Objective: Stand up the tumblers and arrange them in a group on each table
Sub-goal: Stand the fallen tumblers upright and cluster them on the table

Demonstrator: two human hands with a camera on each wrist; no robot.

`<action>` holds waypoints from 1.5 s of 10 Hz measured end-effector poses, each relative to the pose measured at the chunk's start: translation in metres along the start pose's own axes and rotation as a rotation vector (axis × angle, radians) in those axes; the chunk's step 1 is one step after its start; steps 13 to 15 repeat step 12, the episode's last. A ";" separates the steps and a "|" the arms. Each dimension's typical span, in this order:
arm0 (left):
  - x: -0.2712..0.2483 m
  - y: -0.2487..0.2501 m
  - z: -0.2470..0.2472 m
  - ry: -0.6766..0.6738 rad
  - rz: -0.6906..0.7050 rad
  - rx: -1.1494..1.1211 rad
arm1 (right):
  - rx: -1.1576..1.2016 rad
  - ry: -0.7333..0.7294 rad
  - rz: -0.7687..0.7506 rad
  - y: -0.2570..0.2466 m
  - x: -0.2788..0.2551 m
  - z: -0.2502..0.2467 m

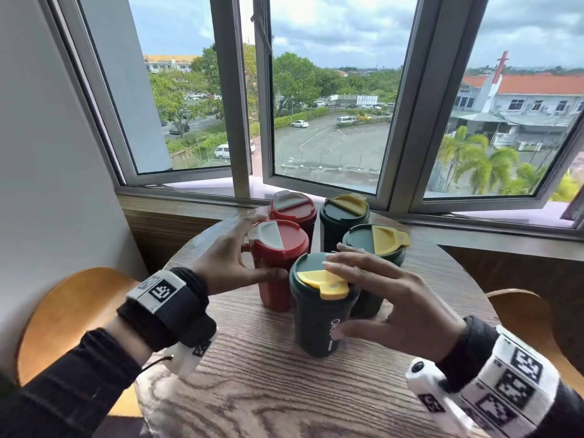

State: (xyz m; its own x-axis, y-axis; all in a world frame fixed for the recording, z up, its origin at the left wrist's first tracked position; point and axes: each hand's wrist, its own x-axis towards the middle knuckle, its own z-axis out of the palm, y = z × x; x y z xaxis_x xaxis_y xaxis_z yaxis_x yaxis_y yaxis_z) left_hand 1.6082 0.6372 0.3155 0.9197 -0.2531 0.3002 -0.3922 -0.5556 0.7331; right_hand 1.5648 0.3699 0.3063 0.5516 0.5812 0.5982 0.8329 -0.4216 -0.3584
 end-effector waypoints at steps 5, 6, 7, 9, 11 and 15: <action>-0.004 -0.002 0.004 0.059 0.036 0.018 | -0.088 -0.029 0.455 0.052 0.000 -0.030; -0.004 -0.004 0.005 0.058 0.034 0.021 | -0.083 -0.001 0.440 0.052 0.001 -0.027; -0.002 -0.005 0.005 0.054 0.056 0.006 | -0.092 0.006 0.437 0.053 0.002 -0.026; 0.000 -0.015 0.004 0.001 -0.017 -0.051 | -0.166 -0.002 0.442 0.044 0.001 -0.026; -0.002 -0.021 0.004 -0.029 -0.094 -0.138 | -0.129 -0.029 0.492 0.032 -0.001 -0.027; -0.007 -0.022 0.004 -0.030 -0.112 -0.118 | 0.012 -0.007 0.622 0.021 -0.006 -0.029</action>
